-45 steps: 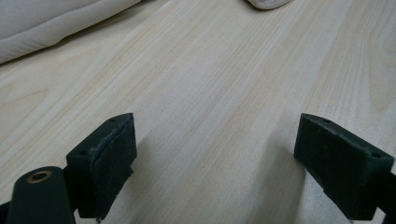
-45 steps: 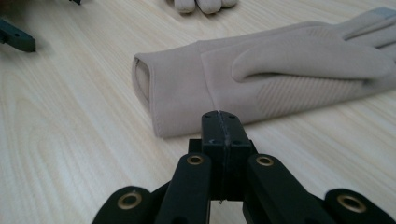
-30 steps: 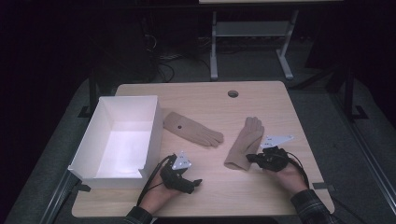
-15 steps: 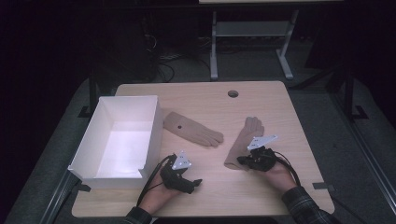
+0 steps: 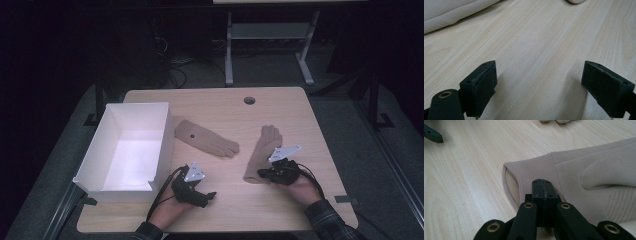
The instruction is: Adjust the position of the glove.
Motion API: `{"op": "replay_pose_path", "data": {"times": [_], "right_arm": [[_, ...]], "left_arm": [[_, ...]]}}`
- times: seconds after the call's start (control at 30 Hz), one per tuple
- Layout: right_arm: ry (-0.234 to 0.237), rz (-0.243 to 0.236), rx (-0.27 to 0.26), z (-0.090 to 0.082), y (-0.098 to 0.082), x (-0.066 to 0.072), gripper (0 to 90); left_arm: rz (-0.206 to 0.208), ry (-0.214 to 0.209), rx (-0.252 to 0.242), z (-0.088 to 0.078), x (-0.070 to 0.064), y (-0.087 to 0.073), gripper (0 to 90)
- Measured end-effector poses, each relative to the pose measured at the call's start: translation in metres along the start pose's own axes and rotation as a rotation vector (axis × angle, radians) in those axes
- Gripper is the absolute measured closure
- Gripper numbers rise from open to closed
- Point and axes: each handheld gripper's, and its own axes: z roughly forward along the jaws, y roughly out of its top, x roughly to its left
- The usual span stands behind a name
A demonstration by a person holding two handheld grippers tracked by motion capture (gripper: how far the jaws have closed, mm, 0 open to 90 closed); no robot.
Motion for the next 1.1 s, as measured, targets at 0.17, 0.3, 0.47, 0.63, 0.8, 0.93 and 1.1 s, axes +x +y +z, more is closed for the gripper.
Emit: {"op": "replay_pose_path", "data": {"times": [0.17, 0.3, 0.47, 0.63, 0.8, 0.93, 1.1], "right_arm": [[-0.005, -0.002, 0.012, -0.007, -0.006, -0.002, 89.8], [-0.007, 0.008, 0.019, -0.012, -0.010, -0.003, 89.8], [-0.007, 0.017, 0.027, -0.020, -0.017, -0.005, 89.8], [-0.018, 0.026, 0.042, -0.028, -0.024, -0.007, 89.8], [-0.015, 0.029, 0.044, -0.031, -0.026, -0.007, 89.8], [-0.034, 0.034, 0.008, -0.033, -0.018, -0.013, 89.8], [-0.070, 0.048, 0.000, -0.028, -0.007, -0.025, 89.8]], "left_arm": [[0.000, 0.000, 0.001, 0.000, 0.000, 0.000, 12.5], [0.004, 0.001, 0.001, 0.000, 0.000, 0.000, 12.5], [0.005, 0.002, -0.001, 0.000, 0.000, 0.000, 12.5], [0.002, 0.003, -0.003, 0.000, 0.000, 0.000, 12.5], [0.002, 0.003, -0.003, 0.000, 0.000, 0.000, 12.5], [0.001, 0.003, -0.001, 0.000, 0.000, 0.000, 12.5], [0.001, 0.003, 0.002, 0.000, 0.000, 0.000, 12.5]]}}
